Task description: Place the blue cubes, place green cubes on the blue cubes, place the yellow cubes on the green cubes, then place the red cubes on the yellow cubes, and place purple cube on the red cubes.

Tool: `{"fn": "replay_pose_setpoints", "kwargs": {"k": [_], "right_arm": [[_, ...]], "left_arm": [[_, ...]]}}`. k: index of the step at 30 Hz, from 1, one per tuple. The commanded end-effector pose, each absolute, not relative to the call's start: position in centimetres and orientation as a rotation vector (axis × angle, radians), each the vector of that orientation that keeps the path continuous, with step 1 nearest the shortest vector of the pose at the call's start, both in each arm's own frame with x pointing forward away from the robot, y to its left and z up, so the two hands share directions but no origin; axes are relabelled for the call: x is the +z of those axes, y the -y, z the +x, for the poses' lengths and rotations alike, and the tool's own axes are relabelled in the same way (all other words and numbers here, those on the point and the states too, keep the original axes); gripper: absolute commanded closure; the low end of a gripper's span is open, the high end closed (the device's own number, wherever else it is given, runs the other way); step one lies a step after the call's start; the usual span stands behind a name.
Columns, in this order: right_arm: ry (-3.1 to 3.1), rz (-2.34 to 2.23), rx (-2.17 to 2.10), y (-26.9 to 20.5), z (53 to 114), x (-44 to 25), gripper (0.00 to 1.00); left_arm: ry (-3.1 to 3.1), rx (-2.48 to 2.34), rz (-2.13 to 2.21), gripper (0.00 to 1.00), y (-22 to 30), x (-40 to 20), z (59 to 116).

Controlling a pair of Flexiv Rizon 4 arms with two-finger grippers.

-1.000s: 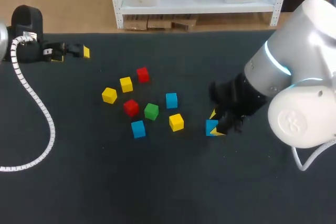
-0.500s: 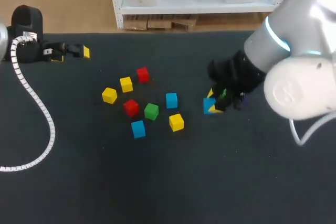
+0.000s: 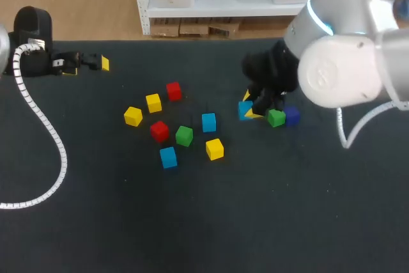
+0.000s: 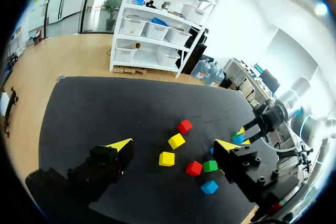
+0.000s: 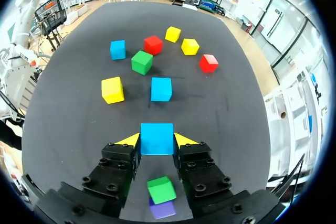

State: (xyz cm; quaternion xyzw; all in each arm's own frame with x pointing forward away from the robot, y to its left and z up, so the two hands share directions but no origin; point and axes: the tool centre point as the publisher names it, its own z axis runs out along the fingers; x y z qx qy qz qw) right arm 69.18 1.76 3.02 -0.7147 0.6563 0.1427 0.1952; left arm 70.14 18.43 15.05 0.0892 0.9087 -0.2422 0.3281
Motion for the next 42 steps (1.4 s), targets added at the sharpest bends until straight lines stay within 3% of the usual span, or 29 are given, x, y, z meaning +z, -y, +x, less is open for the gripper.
{"fn": "replay_pose_setpoints", "kwargs": {"k": [1,42], "right_arm": [[-1.84,-2.03,0.443,-2.6,70.2,2.3,1.0],[-1.882,-2.016,0.494,-5.6,69.4,-0.5,1.0]], "left_arm": [[-2.379,-0.634,0.233,0.0,-18.4,15.0,70.1],[-2.379,-0.634,0.233,0.0,-18.4,15.0,70.1]]}}
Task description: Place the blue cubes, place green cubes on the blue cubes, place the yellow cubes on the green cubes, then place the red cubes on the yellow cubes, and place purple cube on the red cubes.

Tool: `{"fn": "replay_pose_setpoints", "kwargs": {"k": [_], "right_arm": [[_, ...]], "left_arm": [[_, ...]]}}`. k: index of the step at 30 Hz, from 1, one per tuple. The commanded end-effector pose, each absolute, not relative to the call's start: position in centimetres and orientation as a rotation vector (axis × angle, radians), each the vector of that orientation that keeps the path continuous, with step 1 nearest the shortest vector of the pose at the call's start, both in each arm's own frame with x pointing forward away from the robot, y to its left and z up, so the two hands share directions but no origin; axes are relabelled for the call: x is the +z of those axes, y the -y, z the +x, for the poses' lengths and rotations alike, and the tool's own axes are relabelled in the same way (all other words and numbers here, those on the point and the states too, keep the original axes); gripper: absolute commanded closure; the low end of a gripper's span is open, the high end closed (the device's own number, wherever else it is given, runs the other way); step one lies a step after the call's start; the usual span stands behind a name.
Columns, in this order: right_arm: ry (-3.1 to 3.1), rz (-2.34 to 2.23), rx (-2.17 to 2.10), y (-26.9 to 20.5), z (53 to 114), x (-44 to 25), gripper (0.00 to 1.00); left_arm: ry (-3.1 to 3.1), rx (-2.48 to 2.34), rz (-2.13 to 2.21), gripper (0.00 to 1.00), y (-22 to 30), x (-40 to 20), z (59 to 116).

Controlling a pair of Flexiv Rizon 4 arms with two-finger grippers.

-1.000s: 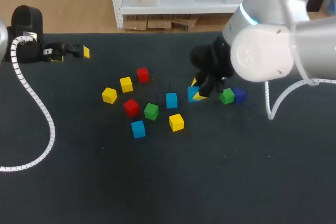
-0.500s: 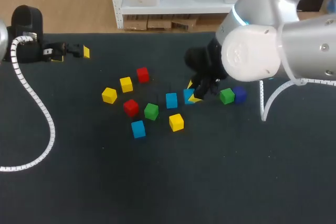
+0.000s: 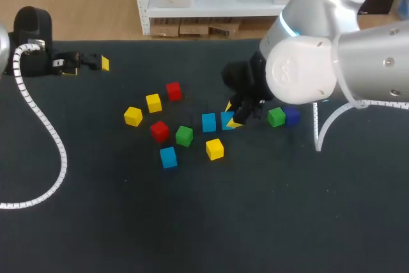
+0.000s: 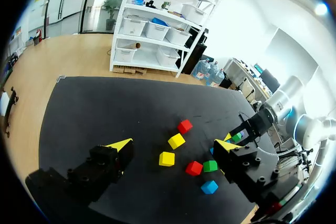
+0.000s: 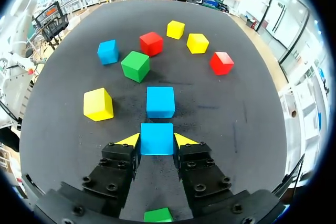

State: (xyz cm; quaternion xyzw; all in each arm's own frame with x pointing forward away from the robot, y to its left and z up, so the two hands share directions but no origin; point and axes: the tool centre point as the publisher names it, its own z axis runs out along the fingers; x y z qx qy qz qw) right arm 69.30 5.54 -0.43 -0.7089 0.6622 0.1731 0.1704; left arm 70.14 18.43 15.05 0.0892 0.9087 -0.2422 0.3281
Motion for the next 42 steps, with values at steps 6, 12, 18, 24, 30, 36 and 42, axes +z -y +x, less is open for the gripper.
{"fn": "replay_pose_setpoints", "kwargs": {"k": [6,12,18,24,30,36,42], "right_arm": [[-1.883,-2.016,0.493,-5.43,69.28,-0.47,1.0],[-1.88,-2.016,0.494,-5.27,69.28,-0.58,1.0],[-1.88,-2.019,0.499,-5.12,69.23,-0.68,1.0],[-1.874,-2.019,0.494,-4.94,69.32,-0.62,1.0],[-1.87,-2.019,0.487,-4.84,69.48,-0.5,1.0],[-1.862,-2.022,0.496,-4.96,69.28,-0.56,1.0],[-1.857,-2.022,0.503,-5.03,69.18,-0.58,1.0]], "left_arm": [[-2.379,-0.634,0.233,0.0,-18.45,15.05,70.13],[-2.379,-0.634,0.233,0.0,-18.45,15.05,70.13],[-2.379,-0.634,0.233,0.0,-18.45,15.05,70.13],[-2.379,-0.634,0.233,0.0,-18.45,15.05,70.13],[-2.379,-0.634,0.233,0.0,-18.45,15.05,70.13],[-2.379,-0.634,0.233,0.0,-18.45,15.05,70.13],[-2.379,-0.634,0.233,0.0,-18.45,15.05,70.13]]}}
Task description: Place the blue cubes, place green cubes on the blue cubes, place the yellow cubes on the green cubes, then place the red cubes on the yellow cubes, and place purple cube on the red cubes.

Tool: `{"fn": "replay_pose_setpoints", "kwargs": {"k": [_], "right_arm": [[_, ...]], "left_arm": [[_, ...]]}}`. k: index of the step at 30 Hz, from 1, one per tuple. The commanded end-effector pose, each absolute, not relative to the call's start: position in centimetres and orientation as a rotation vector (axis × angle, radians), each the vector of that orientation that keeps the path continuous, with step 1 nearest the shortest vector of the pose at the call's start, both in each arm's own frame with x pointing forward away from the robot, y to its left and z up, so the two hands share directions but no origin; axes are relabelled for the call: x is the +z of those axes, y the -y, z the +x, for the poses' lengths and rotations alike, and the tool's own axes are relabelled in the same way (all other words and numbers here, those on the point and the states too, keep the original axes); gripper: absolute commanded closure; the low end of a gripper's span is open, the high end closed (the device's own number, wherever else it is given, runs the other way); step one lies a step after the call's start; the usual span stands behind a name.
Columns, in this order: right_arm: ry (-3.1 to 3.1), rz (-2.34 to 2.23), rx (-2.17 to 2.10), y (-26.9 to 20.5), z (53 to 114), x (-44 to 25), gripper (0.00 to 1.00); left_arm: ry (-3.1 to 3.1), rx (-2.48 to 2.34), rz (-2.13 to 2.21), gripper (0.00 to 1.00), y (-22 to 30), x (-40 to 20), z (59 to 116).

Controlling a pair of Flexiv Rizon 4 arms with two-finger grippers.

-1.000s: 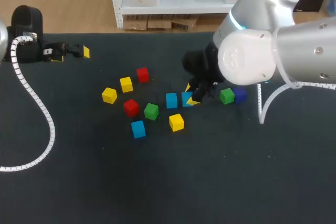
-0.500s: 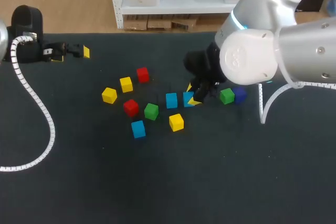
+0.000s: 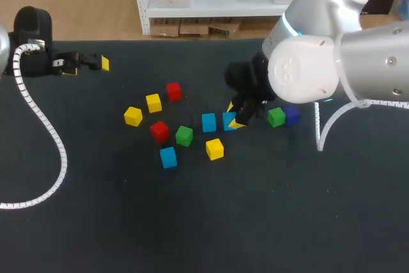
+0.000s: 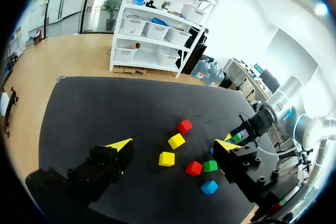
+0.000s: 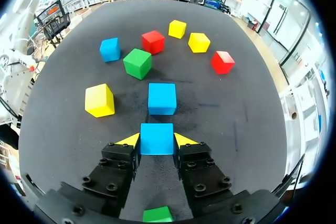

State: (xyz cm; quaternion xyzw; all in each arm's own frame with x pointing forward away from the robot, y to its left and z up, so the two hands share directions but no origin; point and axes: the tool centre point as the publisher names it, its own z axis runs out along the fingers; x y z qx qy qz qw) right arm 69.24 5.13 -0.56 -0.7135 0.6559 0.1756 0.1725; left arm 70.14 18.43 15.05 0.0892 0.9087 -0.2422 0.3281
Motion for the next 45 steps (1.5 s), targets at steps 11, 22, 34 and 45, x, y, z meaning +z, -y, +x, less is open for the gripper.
{"fn": "replay_pose_setpoints", "kwargs": {"k": [11,22,34,45], "right_arm": [[-1.851,-2.026,0.508,-5.15,69.25,-0.66,1.0],[-1.846,-2.03,0.517,-5.37,69.37,-0.74,1.0],[-1.855,-2.035,0.523,-5.45,69.3,-0.88,0.89],[-1.86,-2.032,0.524,-5.26,69.48,-0.92,0.84]], "left_arm": [[-2.379,-0.634,0.233,0.0,-18.45,15.05,70.13],[-2.379,-0.634,0.233,0.0,-18.45,15.05,70.13],[-2.379,-0.634,0.233,0.0,-18.45,15.05,70.13],[-2.379,-0.634,0.233,0.0,-18.45,15.05,70.13]]}}
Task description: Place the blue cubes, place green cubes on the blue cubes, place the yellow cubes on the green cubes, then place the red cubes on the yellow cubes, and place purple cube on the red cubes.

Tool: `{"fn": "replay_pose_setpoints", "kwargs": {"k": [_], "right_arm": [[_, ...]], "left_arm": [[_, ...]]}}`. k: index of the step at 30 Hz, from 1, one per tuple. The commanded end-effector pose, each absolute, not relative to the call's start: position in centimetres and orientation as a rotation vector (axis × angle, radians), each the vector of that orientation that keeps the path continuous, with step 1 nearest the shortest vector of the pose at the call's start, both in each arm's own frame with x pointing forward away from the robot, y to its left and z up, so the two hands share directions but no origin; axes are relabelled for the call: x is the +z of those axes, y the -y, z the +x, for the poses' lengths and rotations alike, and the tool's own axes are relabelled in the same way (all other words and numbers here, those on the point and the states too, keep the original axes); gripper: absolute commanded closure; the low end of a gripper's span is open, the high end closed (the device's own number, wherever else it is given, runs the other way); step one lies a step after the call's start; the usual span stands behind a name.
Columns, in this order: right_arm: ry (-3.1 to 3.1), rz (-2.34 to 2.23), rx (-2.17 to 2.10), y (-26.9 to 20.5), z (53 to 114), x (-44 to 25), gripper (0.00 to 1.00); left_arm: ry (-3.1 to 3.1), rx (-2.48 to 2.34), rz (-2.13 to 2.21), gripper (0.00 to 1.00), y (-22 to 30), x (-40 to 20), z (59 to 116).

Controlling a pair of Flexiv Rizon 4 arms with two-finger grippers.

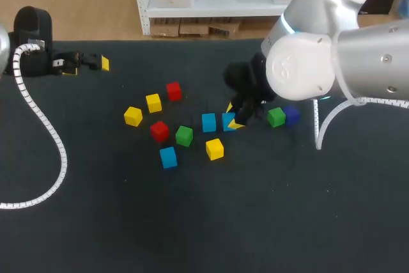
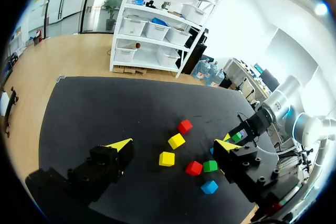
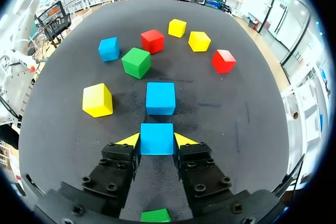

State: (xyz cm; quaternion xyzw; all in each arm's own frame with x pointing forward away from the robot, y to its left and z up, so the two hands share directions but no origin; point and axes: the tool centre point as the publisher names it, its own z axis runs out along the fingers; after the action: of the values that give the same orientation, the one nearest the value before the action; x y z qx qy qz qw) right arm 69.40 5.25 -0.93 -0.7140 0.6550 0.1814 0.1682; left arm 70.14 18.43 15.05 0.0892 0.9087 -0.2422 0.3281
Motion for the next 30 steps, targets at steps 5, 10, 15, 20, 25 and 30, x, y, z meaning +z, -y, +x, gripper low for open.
{"fn": "replay_pose_setpoints", "kwargs": {"k": [5,10,15,20,25,30], "right_arm": [[-1.85,-2.039,0.532,-5.33,69.5,-0.95,0.67],[-1.851,-2.037,0.532,-5.27,69.46,-0.97,0.63],[-1.86,-2.032,0.529,-5.09,69.44,-1.0,0.64],[-1.857,-2.033,0.53,-5.07,69.44,-0.99,0.62],[-1.857,-2.033,0.531,-5.07,69.44,-1.0,0.54],[-1.857,-2.033,0.526,-5.02,69.64,-1.07,0.53]], "left_arm": [[-2.379,-0.634,0.233,0.0,-18.45,15.05,70.13],[-2.379,-0.634,0.233,0.0,-18.45,15.05,70.13],[-2.379,-0.634,0.233,0.0,-18.45,15.05,70.13],[-2.379,-0.634,0.233,0.0,-18.45,15.05,70.13],[-2.379,-0.634,0.233,0.0,-18.45,15.05,70.13],[-2.379,-0.634,0.233,0.0,-18.45,15.05,70.13]]}}
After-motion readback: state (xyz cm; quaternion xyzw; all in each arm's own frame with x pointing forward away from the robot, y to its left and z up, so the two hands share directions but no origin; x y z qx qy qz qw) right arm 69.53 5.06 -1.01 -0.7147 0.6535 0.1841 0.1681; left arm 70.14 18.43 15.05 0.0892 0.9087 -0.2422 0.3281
